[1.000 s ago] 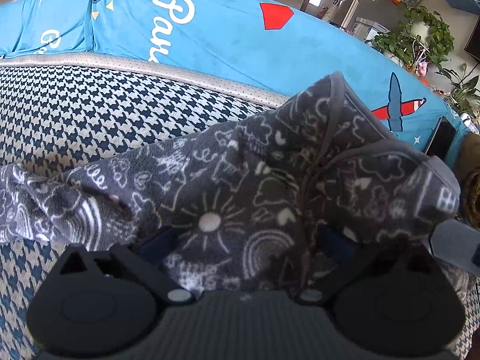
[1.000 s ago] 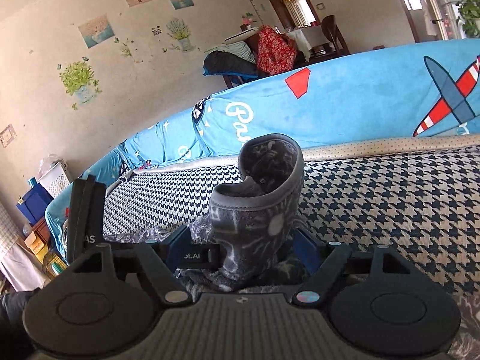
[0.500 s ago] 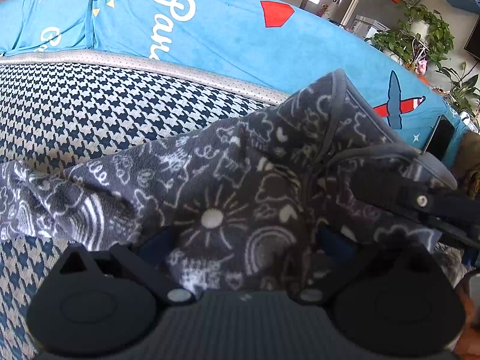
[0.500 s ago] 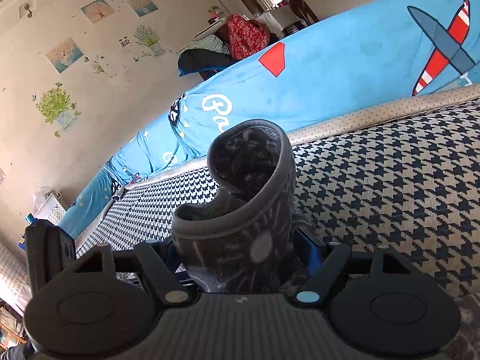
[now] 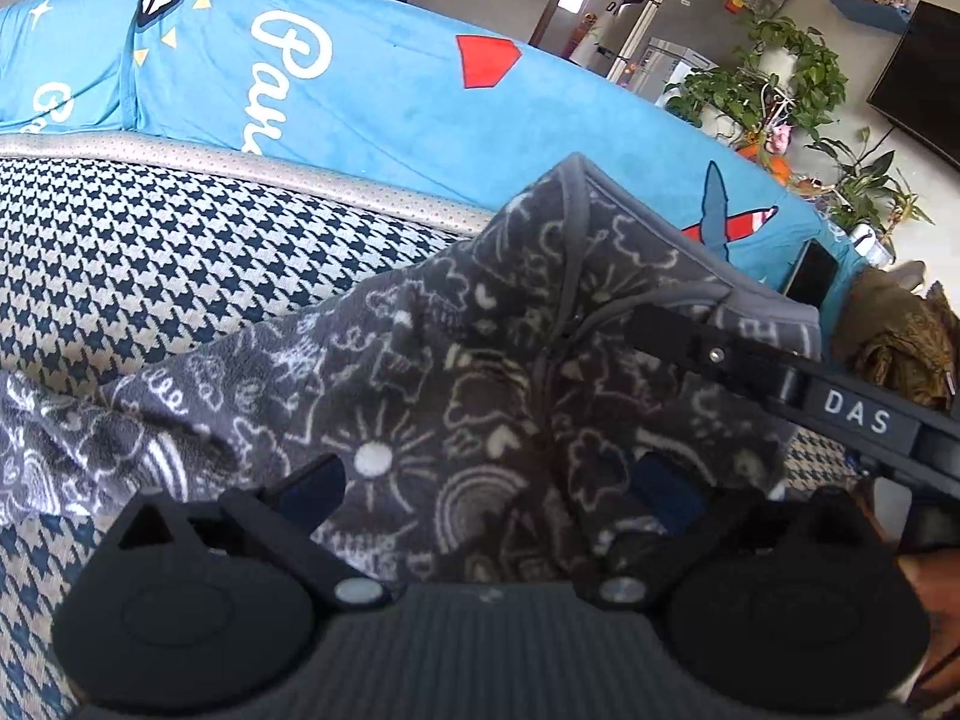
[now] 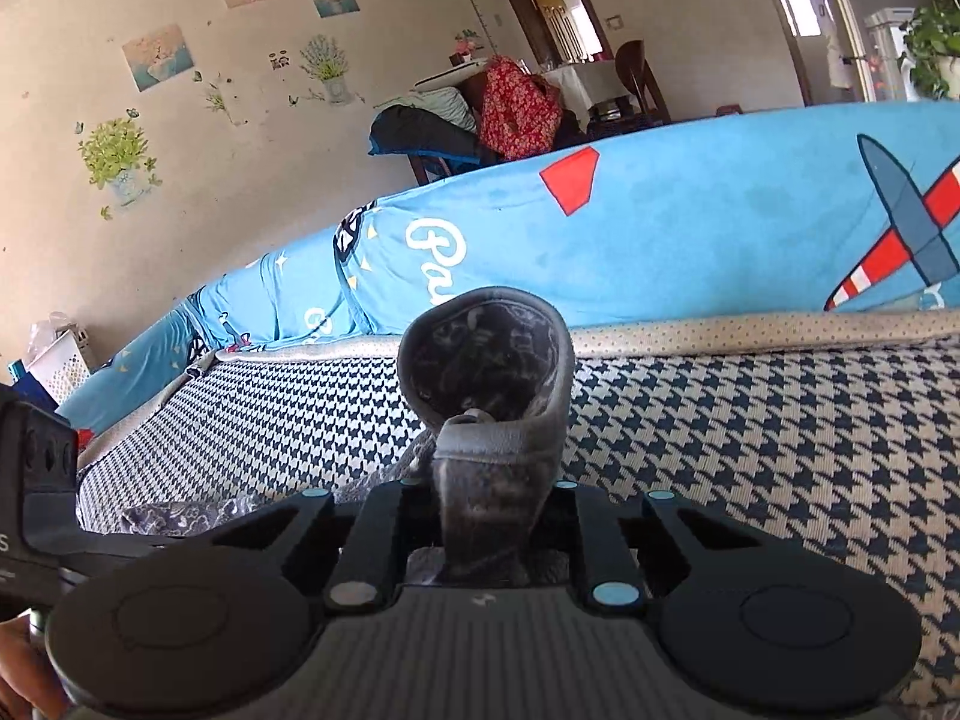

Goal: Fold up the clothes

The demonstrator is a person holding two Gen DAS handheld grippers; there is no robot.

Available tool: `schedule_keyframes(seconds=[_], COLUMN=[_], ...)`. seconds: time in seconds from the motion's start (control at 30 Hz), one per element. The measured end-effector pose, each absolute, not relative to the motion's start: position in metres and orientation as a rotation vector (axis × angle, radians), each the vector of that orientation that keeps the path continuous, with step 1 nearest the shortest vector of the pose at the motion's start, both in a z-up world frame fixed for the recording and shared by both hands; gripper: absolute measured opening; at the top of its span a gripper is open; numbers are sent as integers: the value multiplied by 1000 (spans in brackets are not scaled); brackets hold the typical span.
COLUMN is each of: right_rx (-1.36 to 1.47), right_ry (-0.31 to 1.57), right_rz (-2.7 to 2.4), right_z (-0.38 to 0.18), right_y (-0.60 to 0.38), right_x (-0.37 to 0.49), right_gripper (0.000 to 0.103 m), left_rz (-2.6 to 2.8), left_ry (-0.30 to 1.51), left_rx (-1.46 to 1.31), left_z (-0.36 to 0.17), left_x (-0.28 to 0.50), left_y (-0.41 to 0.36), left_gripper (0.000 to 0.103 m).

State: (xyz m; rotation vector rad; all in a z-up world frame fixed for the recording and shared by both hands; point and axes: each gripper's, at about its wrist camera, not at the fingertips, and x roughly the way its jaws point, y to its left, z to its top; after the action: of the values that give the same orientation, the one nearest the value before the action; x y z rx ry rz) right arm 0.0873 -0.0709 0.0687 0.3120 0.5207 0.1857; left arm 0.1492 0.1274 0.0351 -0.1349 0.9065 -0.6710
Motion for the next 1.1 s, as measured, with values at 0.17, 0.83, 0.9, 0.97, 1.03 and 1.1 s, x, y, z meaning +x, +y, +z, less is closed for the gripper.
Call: schedule_keyframes(seconds=[0.17,0.83,0.9,0.97,1.03,1.1], right_rx=[193,125,131,137,130,122], right_ry=[453,209,196,186,179,180], right_rz=[200,254,253,249,246,245], right_z=[89,147,148,149,147,145], right_y=[-65,-60,-62,-61,-58,-54], right_x=[87,79,80,82,85,89], right_gripper=[16,15,15,15,15,15], left_rz=[-729,-578,-542,-512,-488,-470], left_ry=[911,665,622,585,549,513], left_rx=[-169,-270,-251,-233,-211,-185], left_z=[34,47,49,51,53,54], left_x=[146,174,178,183,190,195], left_y=[119,56,51,48,43,39], left_gripper=[103,103,103,103,103,103])
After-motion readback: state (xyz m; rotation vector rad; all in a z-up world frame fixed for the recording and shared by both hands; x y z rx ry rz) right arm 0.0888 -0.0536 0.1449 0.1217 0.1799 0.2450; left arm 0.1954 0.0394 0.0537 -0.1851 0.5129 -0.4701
